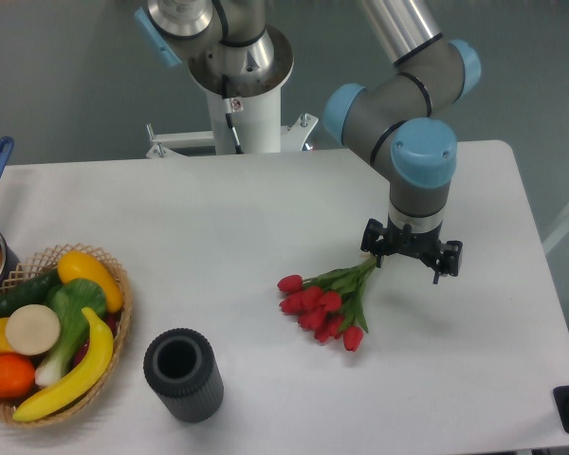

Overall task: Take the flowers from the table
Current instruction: 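Lower the open gripper toward the green stems of the red tulips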

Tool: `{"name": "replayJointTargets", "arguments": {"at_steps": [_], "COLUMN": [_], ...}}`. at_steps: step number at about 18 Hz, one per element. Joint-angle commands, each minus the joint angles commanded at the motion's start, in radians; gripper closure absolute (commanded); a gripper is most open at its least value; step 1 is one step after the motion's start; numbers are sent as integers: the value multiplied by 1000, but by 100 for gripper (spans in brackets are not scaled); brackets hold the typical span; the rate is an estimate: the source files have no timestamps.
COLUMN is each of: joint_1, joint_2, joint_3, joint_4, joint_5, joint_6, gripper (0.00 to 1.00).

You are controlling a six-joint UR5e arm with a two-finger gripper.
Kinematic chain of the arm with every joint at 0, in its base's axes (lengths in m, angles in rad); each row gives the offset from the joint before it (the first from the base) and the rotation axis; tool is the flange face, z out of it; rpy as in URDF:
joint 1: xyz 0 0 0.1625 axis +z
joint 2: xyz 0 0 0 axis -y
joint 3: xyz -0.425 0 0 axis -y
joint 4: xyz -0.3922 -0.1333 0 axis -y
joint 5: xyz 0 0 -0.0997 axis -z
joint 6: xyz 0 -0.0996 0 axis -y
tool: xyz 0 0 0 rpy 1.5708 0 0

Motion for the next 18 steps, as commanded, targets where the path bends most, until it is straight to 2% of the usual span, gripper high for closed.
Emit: {"name": "replayJointTargets", "arguments": {"at_steps": [6, 9, 10, 16, 18], "joint_1": [0, 0, 0, -2, -6], "joint_2": [2, 0, 0, 0, 2], "joint_3": [-20, -80, -95, -113, -139], "joint_4": [17, 118, 129, 126, 124], "joint_5": [-8, -8, -6, -6, -8], "joint_6": [-2, -8, -6, 28, 28], "gripper": [0, 0, 0, 0, 0]}}
